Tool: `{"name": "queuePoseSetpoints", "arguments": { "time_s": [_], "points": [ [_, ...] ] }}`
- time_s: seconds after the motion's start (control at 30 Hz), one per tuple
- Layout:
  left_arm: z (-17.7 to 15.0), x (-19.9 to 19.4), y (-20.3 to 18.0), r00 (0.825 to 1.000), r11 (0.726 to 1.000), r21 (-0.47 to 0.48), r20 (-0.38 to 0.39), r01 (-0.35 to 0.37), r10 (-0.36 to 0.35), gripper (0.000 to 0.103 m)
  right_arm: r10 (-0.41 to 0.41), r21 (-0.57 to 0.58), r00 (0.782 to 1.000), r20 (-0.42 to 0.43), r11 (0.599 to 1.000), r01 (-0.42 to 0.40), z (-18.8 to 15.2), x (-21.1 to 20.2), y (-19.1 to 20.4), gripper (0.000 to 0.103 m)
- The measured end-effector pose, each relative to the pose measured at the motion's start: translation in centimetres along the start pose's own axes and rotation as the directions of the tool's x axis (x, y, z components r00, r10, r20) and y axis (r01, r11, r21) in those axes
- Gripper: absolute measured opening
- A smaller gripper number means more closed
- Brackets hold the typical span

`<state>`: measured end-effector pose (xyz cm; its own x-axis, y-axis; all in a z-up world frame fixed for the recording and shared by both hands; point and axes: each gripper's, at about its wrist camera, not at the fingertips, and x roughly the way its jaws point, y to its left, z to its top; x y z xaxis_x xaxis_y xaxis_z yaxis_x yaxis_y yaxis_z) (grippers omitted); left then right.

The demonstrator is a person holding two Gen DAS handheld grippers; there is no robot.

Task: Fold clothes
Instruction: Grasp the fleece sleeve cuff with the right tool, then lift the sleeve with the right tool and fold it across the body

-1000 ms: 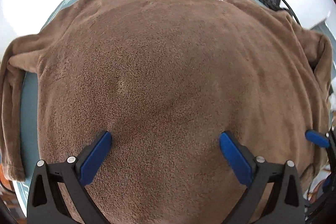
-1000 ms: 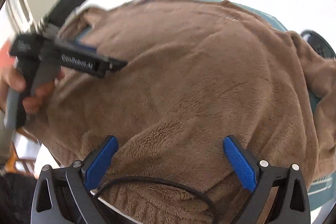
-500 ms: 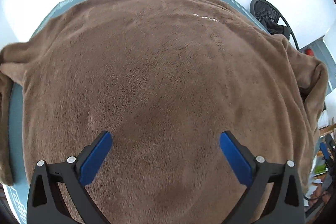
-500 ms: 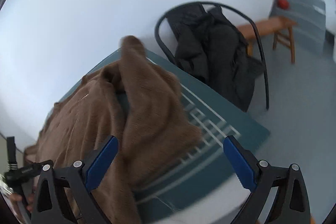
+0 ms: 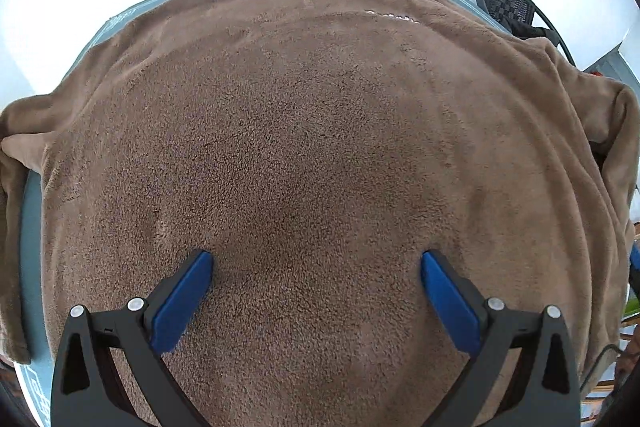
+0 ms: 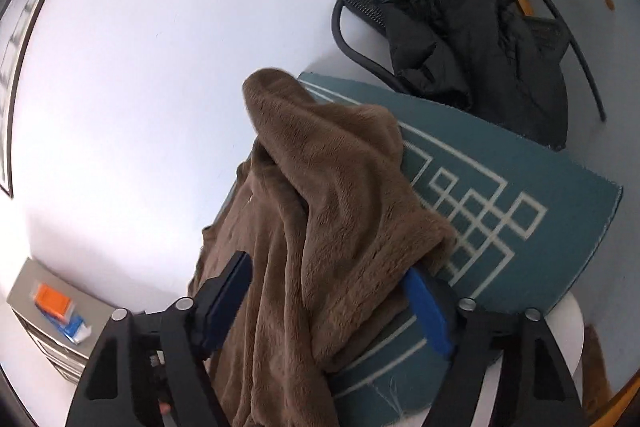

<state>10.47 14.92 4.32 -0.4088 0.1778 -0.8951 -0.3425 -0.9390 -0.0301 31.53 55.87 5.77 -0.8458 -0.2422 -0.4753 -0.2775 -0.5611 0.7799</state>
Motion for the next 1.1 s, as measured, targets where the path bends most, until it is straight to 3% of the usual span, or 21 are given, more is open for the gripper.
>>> {"name": "queuePoseSetpoints", "arguments": {
  "time_s": [0.1,0.3,0.43,0.6,0.67,0.77,0.93,1.1],
  "points": [
    [-0.1,0.0,0.0,1.0,1.0,0.0,0.01,-0.003,0.003,0.103,-0.022,-0.014,1.0,0.005,1.0,0.022,0.3,-0.1,-0.1,0.056],
    [-0.2,0.0,-0.1,1.0,1.0,0.003,0.023,-0.003,0.003,0.103,-0.139,-0.087,0.99,-0.004,0.986,0.139,0.7,1.0,0.5,0.05],
    [-0.2,0.3,-0.4,1.0,1.0,0.005,0.03,-0.004,0.004,0.103,-0.239,-0.192,0.971,0.003,0.953,0.235,0.5,2.3,1.7,0.05],
    [-0.5,0.4,-0.4,0.999,1.0,0.013,0.036,0.001,-0.002,0.103,-0.307,-0.239,0.95,0.053,0.92,0.311,0.3,2.4,1.9,0.014],
    [-0.6,0.4,-0.5,0.999,1.0,0.015,0.037,0.003,-0.003,0.103,-0.319,-0.242,0.94,0.121,0.909,0.339,0.7,1.1,2.3,0.01],
    [-0.6,0.5,-0.5,0.999,1.0,0.018,0.037,0.003,-0.004,0.103,-0.332,-0.267,0.897,0.291,0.873,0.409,1.9,-2.3,4.1,0.008],
    [-0.7,0.6,-0.6,0.999,1.0,0.018,0.04,0.003,-0.003,0.103,-0.319,-0.265,0.773,0.548,0.81,0.523,5.2,-8.4,7.8,0.008],
    [-0.3,0.8,-0.7,0.999,1.0,0.018,0.039,0.005,-0.006,0.103,-0.279,-0.224,0.665,0.693,0.794,0.566,8.9,-11.7,10.8,0.008]
  ]
}}
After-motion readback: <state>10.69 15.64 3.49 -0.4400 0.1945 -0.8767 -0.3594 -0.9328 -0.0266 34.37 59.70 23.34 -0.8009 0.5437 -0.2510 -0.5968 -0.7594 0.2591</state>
